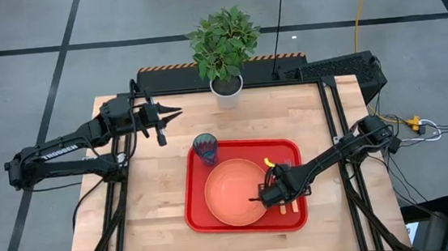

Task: Pick and place plate/cup/fork/spoon on tray
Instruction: Adjust the yellow spoon on the red tray

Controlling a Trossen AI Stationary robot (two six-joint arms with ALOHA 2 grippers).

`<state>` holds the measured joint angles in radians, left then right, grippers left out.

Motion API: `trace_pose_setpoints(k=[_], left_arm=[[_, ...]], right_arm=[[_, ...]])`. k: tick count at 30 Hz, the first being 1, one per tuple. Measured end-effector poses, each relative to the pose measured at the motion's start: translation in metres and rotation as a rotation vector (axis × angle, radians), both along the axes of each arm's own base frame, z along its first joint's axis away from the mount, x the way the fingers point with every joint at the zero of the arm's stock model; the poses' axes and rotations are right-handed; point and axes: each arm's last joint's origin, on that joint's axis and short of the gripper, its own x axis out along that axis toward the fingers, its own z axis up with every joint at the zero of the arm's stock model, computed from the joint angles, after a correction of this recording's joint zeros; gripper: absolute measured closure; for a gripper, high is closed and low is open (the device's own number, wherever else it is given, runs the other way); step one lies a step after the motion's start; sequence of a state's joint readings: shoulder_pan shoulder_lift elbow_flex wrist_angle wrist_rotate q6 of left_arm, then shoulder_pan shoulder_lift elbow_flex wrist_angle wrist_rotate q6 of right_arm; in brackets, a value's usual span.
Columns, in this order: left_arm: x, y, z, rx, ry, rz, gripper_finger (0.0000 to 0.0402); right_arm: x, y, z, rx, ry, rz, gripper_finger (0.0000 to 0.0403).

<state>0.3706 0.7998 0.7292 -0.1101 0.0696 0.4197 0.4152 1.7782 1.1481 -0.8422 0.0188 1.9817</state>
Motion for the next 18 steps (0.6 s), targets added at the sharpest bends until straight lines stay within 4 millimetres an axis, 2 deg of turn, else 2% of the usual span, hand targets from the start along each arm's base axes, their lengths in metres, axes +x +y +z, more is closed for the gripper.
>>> trace_pose_setpoints(k=[18], left_arm=[[0.0,0.0,0.0001,0.001,0.0,0.0,0.0355]], right_arm=[[-0.0011,-0.0008,0.0004,-0.009,0.011,0.003,0.0338]])
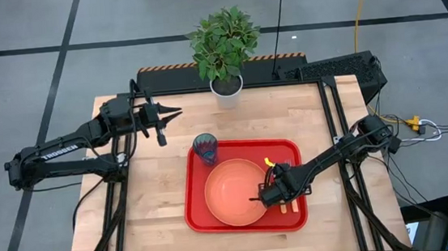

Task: Pick and place plate/cup/fork/spoon on tray
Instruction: Adjust the yellow spoon on the red tray

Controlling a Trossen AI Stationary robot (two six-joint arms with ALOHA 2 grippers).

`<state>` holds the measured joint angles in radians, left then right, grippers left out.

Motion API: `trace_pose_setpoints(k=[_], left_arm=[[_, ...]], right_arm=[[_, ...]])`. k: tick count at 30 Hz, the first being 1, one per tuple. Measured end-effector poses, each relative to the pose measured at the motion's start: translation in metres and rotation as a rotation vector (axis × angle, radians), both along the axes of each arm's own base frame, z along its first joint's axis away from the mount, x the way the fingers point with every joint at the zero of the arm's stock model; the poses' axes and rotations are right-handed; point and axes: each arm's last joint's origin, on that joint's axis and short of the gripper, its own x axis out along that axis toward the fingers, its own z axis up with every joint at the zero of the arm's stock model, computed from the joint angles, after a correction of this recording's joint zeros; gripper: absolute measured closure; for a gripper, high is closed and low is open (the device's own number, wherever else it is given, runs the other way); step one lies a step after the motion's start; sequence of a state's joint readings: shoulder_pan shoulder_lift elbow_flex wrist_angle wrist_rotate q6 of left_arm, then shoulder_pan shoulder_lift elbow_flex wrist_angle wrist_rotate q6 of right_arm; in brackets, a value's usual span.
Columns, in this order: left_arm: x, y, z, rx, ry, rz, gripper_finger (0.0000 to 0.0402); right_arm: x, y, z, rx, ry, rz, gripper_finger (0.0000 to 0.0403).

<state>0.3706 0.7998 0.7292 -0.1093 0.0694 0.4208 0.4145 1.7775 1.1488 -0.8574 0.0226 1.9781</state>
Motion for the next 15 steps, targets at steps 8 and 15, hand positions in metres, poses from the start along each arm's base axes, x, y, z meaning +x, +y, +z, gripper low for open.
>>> trace_pose_setpoints(k=[8,15], left_arm=[[0.0,0.0,0.0,0.0,0.0,0.0,0.0355],[0.0,0.0001,0.0,0.0,0.0,0.001,0.0355]], right_arm=[[0.001,0.0004,0.0001,0.003,-0.01,0.001,0.0328],[0.0011,0.0004,0.0003,0.003,-0.011,0.007,0.0291]])
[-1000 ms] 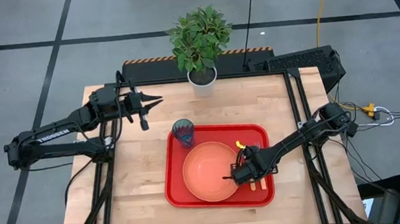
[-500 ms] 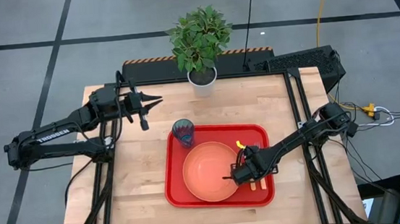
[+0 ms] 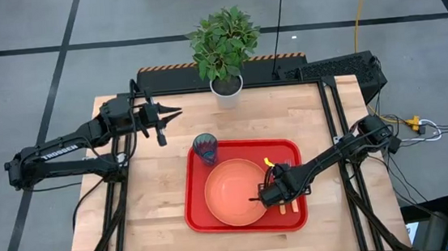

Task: Pick and place plate/cup/fork/spoon on tray
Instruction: Adjust the yellow spoon on the red tray, then adjust the red tray

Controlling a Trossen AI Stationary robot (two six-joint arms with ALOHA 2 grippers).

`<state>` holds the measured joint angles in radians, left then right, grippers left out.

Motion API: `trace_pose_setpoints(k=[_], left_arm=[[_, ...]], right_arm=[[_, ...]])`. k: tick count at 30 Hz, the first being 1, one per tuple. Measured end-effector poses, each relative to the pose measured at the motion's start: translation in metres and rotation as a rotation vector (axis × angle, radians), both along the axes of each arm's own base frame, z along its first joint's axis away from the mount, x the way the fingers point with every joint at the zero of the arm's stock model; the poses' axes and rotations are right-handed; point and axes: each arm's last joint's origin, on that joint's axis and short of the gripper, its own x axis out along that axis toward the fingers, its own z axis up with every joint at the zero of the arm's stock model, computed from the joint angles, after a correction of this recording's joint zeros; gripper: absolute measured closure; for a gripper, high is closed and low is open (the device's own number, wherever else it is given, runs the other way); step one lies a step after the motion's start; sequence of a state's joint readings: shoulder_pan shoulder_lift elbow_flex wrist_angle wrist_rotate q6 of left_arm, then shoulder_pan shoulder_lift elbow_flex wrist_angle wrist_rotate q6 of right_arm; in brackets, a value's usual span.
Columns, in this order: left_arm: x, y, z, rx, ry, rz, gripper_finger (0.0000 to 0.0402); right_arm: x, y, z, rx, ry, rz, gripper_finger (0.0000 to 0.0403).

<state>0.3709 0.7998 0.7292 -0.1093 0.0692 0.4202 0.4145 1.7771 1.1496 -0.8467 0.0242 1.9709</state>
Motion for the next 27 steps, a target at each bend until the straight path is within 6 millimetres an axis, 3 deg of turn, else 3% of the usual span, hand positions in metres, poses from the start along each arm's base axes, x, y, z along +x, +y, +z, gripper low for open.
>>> trace_pose_setpoints(k=[7,15,27], left_arm=[[0.0,0.0,0.0,0.0,0.0,-0.001,0.0355],[0.0,0.0,0.0,-0.001,0.0,0.0,0.0355],[0.0,0.0,0.0,-0.002,0.001,0.0,0.0355]], right_arm=[[0.0,0.0,0.0,0.0,-0.001,0.0,0.0248],[0.0,0.0,0.003,0.006,-0.008,0.021,0.0242],[-0.022,-0.008,0.039,0.007,-0.006,0.016,0.0242]])
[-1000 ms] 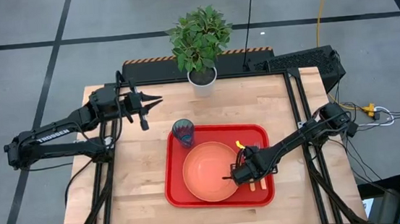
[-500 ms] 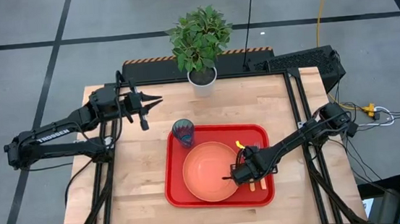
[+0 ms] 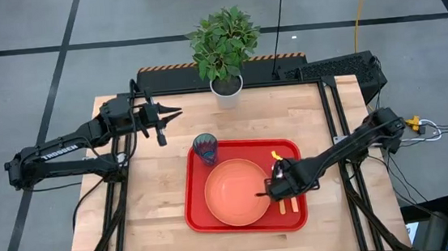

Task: Pick and place plate/cup/fork/spoon on tray
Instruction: Adjust the red tray

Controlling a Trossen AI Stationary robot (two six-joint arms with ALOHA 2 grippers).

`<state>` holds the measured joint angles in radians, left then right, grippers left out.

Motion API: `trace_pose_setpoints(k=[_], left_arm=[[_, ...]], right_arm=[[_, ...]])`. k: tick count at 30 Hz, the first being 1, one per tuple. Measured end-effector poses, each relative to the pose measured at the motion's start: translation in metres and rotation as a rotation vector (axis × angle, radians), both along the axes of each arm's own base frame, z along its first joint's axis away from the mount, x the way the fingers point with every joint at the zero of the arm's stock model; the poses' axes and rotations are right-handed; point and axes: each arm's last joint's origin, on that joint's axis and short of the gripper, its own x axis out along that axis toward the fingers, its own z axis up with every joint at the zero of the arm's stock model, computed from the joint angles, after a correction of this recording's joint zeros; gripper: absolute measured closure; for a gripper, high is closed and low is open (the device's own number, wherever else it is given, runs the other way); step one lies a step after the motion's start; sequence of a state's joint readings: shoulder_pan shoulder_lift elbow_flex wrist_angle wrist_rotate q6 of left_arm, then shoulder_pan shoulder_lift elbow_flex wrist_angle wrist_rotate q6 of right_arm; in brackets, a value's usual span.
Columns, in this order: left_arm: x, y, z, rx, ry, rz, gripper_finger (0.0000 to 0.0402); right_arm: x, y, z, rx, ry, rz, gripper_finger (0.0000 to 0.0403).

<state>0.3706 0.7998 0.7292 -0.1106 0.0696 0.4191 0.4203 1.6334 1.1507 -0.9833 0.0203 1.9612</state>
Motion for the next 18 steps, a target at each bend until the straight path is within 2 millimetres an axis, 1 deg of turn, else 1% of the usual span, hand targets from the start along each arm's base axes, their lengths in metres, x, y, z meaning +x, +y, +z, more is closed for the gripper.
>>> trace_pose_setpoints(k=[3,7,9,12,15,18], left_arm=[[0.0,0.0,0.0,-0.001,0.003,0.0,0.0355],[0.0,0.0,0.0,-0.002,0.005,0.0,0.0355],[0.0,0.0,-0.001,-0.002,0.006,0.0,0.0355],[0.0,0.0,-0.001,-0.002,0.006,0.0,0.0355],[0.0,0.0,-0.001,-0.003,0.006,0.0,0.0355],[0.0,0.0,-0.001,-0.004,0.006,0.001,0.0355]], right_arm=[[-0.01,0.0,0.005,-0.001,0.058,-0.01,0.0242],[-0.021,0.004,0.005,-0.015,0.141,-0.035,0.0243],[-0.025,0.006,0.001,-0.022,0.15,-0.049,0.0243],[-0.03,0.01,-0.01,-0.023,0.144,-0.068,0.0243],[-0.035,0.016,-0.02,0.01,0.129,-0.078,0.0243],[-0.041,0.022,-0.023,0.003,0.141,-0.094,0.0243]])
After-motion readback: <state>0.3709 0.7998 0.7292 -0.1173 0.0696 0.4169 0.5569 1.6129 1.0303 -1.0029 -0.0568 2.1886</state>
